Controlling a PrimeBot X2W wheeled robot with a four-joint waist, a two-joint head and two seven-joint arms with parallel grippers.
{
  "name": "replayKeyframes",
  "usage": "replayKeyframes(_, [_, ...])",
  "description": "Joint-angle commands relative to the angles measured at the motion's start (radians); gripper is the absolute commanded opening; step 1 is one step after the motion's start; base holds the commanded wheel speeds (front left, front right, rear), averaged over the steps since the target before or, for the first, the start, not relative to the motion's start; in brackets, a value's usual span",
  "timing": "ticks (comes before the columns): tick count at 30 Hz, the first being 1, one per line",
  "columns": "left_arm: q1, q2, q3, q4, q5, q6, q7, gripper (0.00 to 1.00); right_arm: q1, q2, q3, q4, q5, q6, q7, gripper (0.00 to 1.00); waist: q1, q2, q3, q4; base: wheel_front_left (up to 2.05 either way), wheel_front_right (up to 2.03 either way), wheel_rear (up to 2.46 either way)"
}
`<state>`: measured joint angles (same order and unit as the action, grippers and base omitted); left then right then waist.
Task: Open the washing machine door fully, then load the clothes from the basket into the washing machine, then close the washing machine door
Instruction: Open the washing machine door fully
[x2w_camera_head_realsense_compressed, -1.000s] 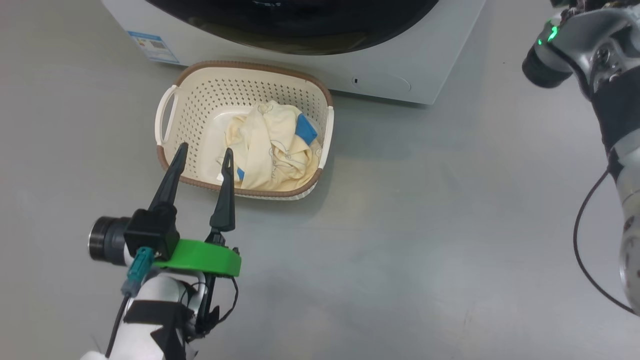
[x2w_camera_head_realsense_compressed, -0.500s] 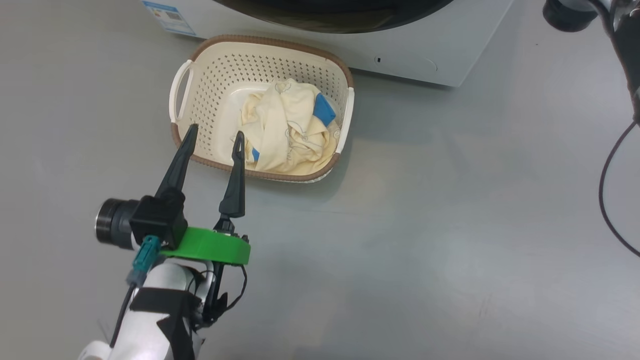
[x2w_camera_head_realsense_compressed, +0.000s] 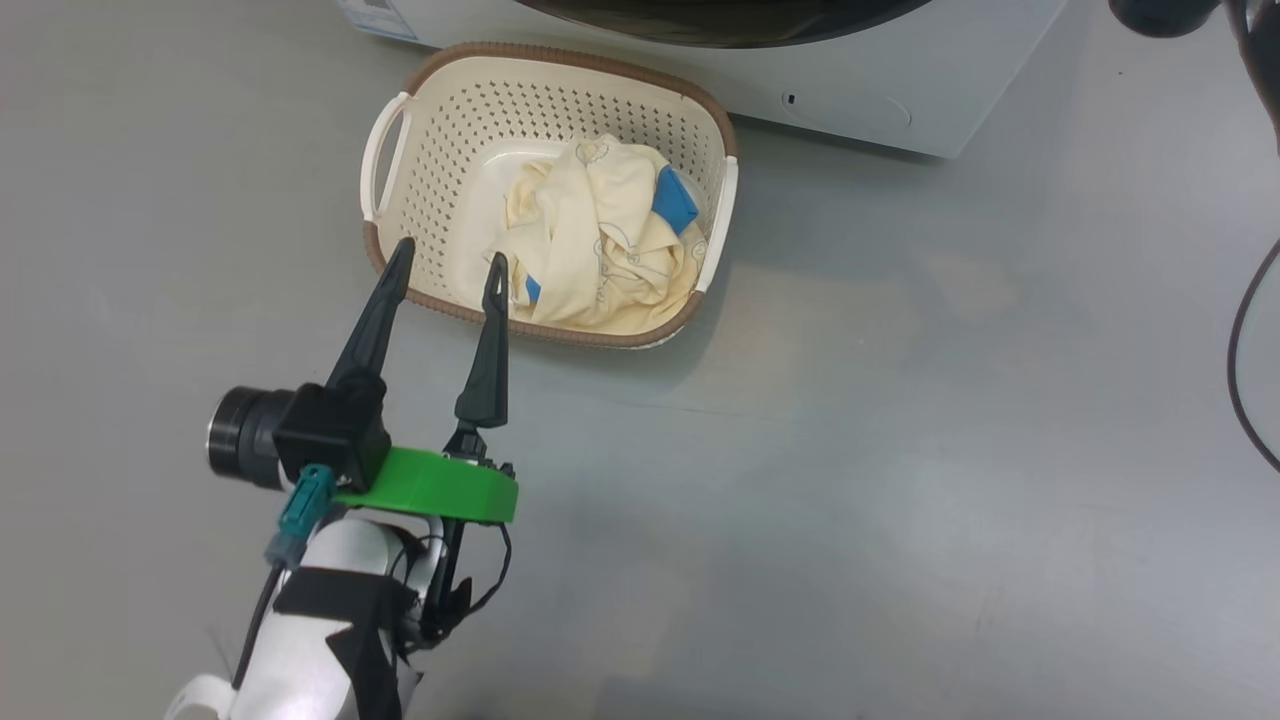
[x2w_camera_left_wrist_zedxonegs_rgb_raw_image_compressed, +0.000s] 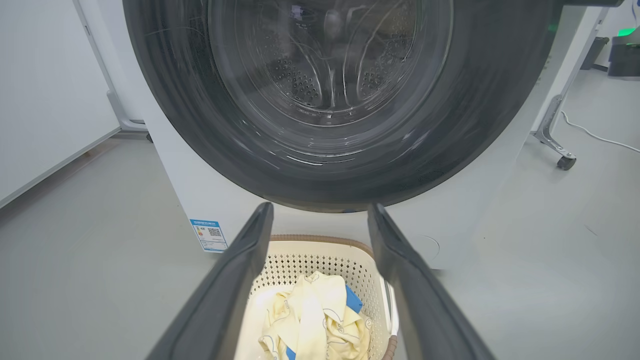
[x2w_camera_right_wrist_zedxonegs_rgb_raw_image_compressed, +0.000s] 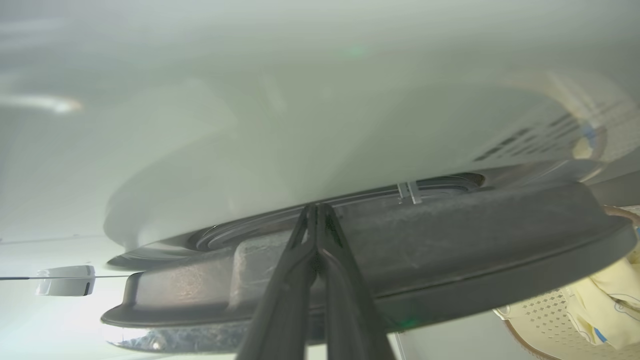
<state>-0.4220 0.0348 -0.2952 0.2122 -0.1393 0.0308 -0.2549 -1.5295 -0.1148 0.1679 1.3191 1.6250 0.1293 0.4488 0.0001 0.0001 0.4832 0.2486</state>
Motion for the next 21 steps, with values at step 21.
replayKeyframes(21, [-0.021,0.015,0.024,-0.024,-0.017,0.025,-0.007,1.00,0.010,0.061,0.057,-0.091,-0.012,0.001,0.195,0.00,-0.0001,-0.0001,-0.008,-0.011,0.00,0.00,0.00])
